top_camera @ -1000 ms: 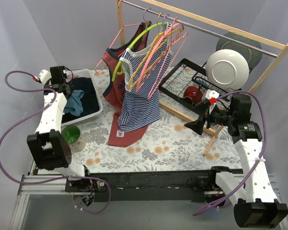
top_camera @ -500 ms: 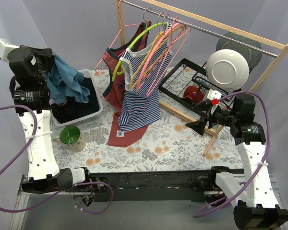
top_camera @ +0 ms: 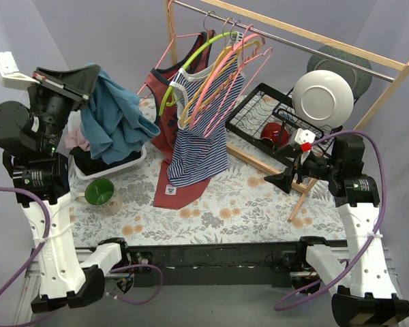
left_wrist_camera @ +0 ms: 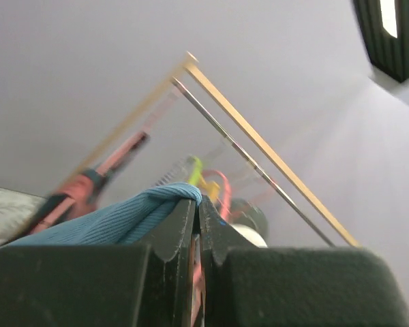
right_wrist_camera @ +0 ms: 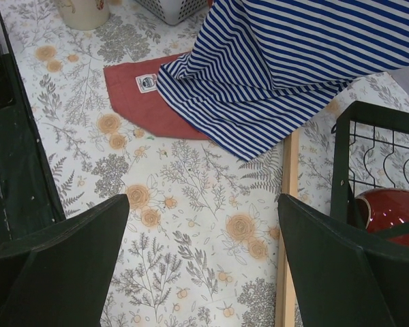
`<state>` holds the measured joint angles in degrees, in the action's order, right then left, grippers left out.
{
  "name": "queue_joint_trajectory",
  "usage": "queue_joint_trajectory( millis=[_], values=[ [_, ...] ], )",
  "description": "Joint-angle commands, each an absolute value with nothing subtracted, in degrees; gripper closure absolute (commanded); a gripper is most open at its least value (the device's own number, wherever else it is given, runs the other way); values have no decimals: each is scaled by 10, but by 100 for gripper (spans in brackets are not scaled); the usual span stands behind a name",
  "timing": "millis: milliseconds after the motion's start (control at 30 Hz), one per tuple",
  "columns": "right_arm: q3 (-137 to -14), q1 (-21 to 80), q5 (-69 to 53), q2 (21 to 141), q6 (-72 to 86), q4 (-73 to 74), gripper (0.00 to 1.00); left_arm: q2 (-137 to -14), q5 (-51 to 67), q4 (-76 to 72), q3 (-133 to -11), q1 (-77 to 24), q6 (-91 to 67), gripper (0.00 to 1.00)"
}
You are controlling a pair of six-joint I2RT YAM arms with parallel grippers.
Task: Place the tank top on the hanger
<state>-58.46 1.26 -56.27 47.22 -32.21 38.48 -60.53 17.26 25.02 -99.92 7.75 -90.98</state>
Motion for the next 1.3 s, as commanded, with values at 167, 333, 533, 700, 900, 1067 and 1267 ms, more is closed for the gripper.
queue_joint_trajectory(
  millis=[167, 333, 533, 700, 900, 1067, 1267],
  values=[
    [-595, 14, -605, 466, -379, 413, 2, -535, 424, 71, -889, -22, -889, 100],
    [-582, 14, -634, 466, -432, 431, 1, -521, 520, -57, -817, -53, -970, 100],
    [-563, 20, -666, 474, -470, 446, 2, -541, 532, -96, -756, -115, -984, 100],
    [-546, 32, -661, 479, -482, 441, 2, -563, 419, -63, -687, -265, -902, 100],
    [-515, 58, -608, 483, -492, 430, 2, -620, 188, -104, -549, -450, -824, 100],
    [-473, 85, -562, 493, -511, 425, 2, -629, 68, -205, -413, -471, -873, 100],
    [-433, 165, -528, 526, -546, 410, 2, -608, -96, -136, -330, -471, -942, 89]
  ],
)
